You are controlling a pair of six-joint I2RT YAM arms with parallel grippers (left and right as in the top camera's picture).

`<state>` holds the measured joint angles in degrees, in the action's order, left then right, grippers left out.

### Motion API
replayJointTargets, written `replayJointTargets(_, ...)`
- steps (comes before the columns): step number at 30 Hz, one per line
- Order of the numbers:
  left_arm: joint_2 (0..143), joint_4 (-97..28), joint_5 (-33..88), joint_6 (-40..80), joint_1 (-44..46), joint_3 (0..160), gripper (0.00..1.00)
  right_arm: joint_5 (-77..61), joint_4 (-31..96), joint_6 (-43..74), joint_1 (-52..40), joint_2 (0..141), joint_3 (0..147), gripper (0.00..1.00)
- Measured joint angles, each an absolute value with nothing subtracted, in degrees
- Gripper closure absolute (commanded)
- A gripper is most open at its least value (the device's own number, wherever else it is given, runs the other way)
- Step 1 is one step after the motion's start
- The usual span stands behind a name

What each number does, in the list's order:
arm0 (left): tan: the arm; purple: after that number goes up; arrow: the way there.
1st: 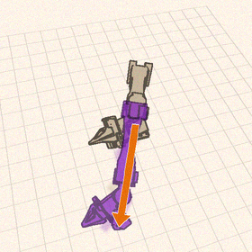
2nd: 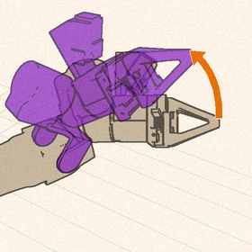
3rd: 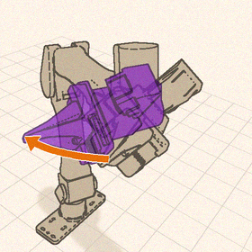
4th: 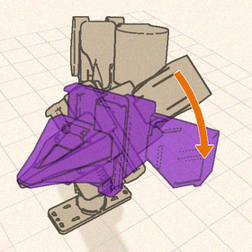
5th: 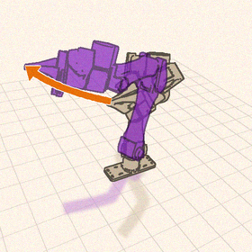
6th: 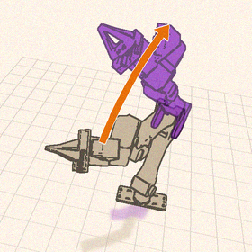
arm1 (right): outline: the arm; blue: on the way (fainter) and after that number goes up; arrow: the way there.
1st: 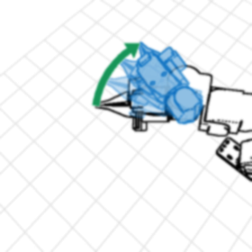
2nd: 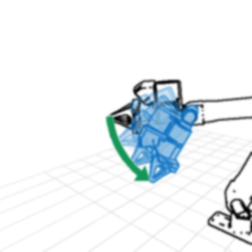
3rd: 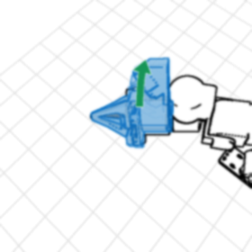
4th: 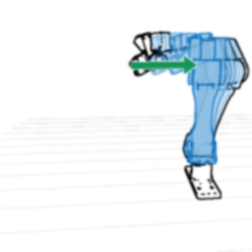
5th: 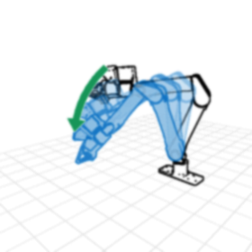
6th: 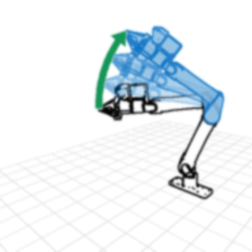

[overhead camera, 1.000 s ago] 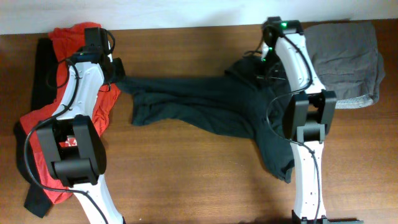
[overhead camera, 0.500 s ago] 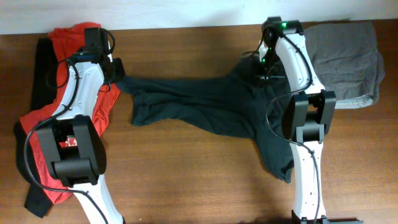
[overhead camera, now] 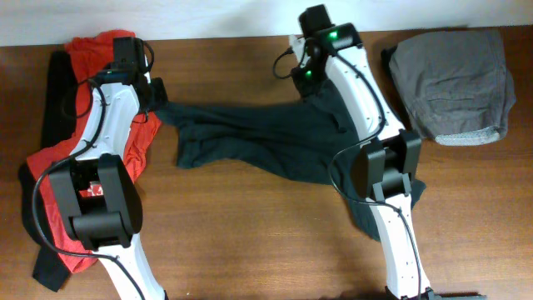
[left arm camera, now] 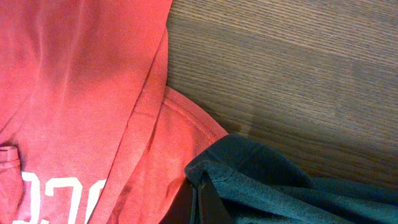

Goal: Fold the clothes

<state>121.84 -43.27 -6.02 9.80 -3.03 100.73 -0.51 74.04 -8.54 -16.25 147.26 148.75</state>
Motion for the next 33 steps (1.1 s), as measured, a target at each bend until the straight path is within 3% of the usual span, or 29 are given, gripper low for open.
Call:
replayJointTargets(7,121.84,-43.33,-6.02,9.80,-3.03,100.73,0.99,3.38,72.66,-9.26,-16.21,149.23,148.68,0.44)
replayJointTargets(18,121.84,-43.33,-6.02,9.80,-3.03,100.73,0.99,3.90,68.84,-9.28,-16.12,153.73,147.30,0.44)
replayJointTargets(29,121.84,-43.33,-6.02,9.80,-3.03,100.73,0.99,7.97,65.91,-6.96,-16.12,155.50,146.85,0.71)
replayJointTargets(33,121.84,-43.33,-6.02,9.80,-3.03,100.73,0.99,10.00,66.00,-6.15,-15.88,155.57,146.82,0.87)
